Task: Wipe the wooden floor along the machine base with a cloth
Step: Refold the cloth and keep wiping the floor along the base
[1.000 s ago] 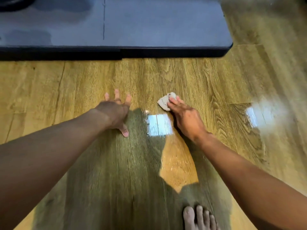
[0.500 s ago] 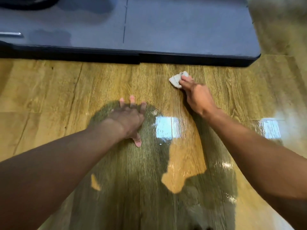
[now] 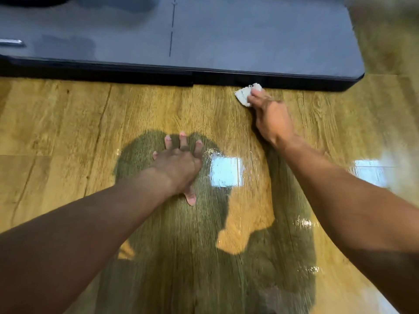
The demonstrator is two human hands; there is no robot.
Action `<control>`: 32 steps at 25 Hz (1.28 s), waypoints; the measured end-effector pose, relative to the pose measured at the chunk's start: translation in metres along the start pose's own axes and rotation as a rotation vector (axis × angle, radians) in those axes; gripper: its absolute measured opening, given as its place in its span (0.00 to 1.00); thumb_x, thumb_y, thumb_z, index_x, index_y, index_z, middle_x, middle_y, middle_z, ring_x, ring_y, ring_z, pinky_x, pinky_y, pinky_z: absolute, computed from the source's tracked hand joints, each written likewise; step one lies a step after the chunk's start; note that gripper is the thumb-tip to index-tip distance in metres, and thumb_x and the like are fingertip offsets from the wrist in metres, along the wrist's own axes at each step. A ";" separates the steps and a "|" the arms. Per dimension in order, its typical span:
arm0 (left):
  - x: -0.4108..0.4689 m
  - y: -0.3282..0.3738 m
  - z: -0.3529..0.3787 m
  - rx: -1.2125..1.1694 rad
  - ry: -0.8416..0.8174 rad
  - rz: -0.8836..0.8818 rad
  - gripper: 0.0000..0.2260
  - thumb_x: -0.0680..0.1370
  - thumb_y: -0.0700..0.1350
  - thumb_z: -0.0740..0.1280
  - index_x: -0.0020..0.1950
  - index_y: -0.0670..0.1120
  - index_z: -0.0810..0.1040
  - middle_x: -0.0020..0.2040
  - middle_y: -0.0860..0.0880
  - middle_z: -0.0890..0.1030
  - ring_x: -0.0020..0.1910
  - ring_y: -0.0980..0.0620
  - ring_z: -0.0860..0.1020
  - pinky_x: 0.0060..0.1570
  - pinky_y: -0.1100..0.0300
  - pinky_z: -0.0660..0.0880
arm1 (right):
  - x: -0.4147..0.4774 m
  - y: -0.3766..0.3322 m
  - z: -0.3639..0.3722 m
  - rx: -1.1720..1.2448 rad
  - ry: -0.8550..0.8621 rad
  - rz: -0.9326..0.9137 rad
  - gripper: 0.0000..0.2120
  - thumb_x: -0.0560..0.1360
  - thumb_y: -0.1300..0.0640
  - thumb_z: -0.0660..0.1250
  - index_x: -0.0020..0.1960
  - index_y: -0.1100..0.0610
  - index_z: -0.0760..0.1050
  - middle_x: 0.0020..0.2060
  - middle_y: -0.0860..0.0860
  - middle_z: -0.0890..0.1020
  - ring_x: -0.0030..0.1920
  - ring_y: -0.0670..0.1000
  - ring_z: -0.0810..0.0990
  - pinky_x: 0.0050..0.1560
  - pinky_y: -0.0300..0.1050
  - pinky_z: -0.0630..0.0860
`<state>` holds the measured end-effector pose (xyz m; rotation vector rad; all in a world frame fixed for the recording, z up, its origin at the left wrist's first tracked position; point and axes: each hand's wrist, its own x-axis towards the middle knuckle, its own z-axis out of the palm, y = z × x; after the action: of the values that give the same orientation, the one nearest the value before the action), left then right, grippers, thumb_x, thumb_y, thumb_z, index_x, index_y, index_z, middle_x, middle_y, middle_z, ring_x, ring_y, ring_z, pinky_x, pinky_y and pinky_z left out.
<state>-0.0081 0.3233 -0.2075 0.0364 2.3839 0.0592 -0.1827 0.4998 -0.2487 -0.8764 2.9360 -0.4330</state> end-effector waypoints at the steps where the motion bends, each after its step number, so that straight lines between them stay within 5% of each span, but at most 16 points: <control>1: 0.000 0.000 0.000 -0.009 -0.001 -0.003 0.59 0.64 0.61 0.72 0.75 0.42 0.32 0.72 0.32 0.34 0.71 0.27 0.41 0.68 0.35 0.59 | -0.015 -0.010 0.006 0.031 -0.027 -0.025 0.16 0.81 0.61 0.56 0.65 0.54 0.74 0.69 0.49 0.71 0.65 0.52 0.74 0.64 0.55 0.72; 5: 0.000 0.001 0.001 0.001 0.011 0.002 0.58 0.64 0.59 0.73 0.75 0.42 0.33 0.74 0.32 0.40 0.72 0.28 0.48 0.68 0.34 0.59 | -0.036 -0.012 0.006 -0.027 -0.160 -0.277 0.21 0.79 0.64 0.58 0.69 0.52 0.68 0.72 0.47 0.65 0.70 0.51 0.67 0.64 0.55 0.72; 8: -0.001 0.000 0.003 0.021 0.030 0.007 0.59 0.63 0.61 0.73 0.76 0.44 0.34 0.76 0.33 0.48 0.72 0.30 0.54 0.68 0.37 0.61 | 0.011 -0.003 -0.005 -0.060 -0.143 -0.188 0.17 0.81 0.60 0.58 0.69 0.52 0.70 0.71 0.46 0.67 0.64 0.53 0.76 0.67 0.49 0.69; 11: -0.001 -0.003 0.003 0.007 0.029 -0.008 0.60 0.62 0.63 0.73 0.76 0.47 0.33 0.76 0.36 0.42 0.73 0.29 0.48 0.68 0.37 0.60 | -0.006 -0.018 0.009 -0.040 -0.093 -0.133 0.18 0.80 0.62 0.59 0.68 0.52 0.70 0.71 0.48 0.66 0.69 0.53 0.70 0.70 0.57 0.64; 16: -0.003 -0.002 0.008 0.027 0.050 -0.003 0.59 0.64 0.63 0.73 0.75 0.46 0.32 0.77 0.38 0.47 0.74 0.32 0.52 0.69 0.39 0.57 | -0.092 -0.024 0.020 0.021 -0.228 -0.500 0.22 0.78 0.60 0.62 0.71 0.51 0.66 0.71 0.44 0.63 0.70 0.46 0.62 0.60 0.61 0.74; 21: -0.001 -0.021 0.008 0.055 0.042 0.012 0.59 0.64 0.63 0.74 0.76 0.48 0.33 0.75 0.42 0.34 0.75 0.35 0.43 0.69 0.42 0.61 | -0.061 -0.041 0.013 0.012 -0.143 -0.167 0.28 0.76 0.71 0.59 0.73 0.52 0.63 0.74 0.46 0.60 0.73 0.48 0.60 0.67 0.61 0.67; 24: -0.003 -0.035 0.018 0.064 0.069 -0.018 0.57 0.66 0.56 0.76 0.76 0.50 0.33 0.73 0.44 0.30 0.75 0.39 0.39 0.65 0.44 0.66 | -0.133 -0.057 0.028 0.090 -0.049 -0.369 0.26 0.72 0.65 0.70 0.67 0.53 0.71 0.68 0.49 0.71 0.68 0.52 0.71 0.64 0.54 0.66; 27: -0.006 -0.039 0.026 0.058 0.083 -0.069 0.54 0.69 0.56 0.74 0.75 0.51 0.32 0.74 0.40 0.34 0.74 0.36 0.40 0.67 0.41 0.63 | -0.163 -0.045 0.021 0.062 -0.179 -0.601 0.29 0.72 0.65 0.67 0.70 0.50 0.67 0.70 0.46 0.68 0.70 0.49 0.66 0.65 0.47 0.64; 32: -0.012 -0.047 0.021 -0.045 0.033 -0.070 0.58 0.66 0.58 0.75 0.74 0.55 0.30 0.73 0.45 0.29 0.74 0.38 0.37 0.69 0.41 0.58 | -0.133 -0.065 0.023 0.106 -0.091 -0.205 0.28 0.75 0.70 0.60 0.72 0.52 0.65 0.72 0.45 0.60 0.71 0.44 0.54 0.68 0.53 0.68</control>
<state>0.0152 0.2760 -0.2172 -0.0700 2.4141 0.0813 -0.0340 0.5140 -0.2569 -1.1550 2.7245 -0.5379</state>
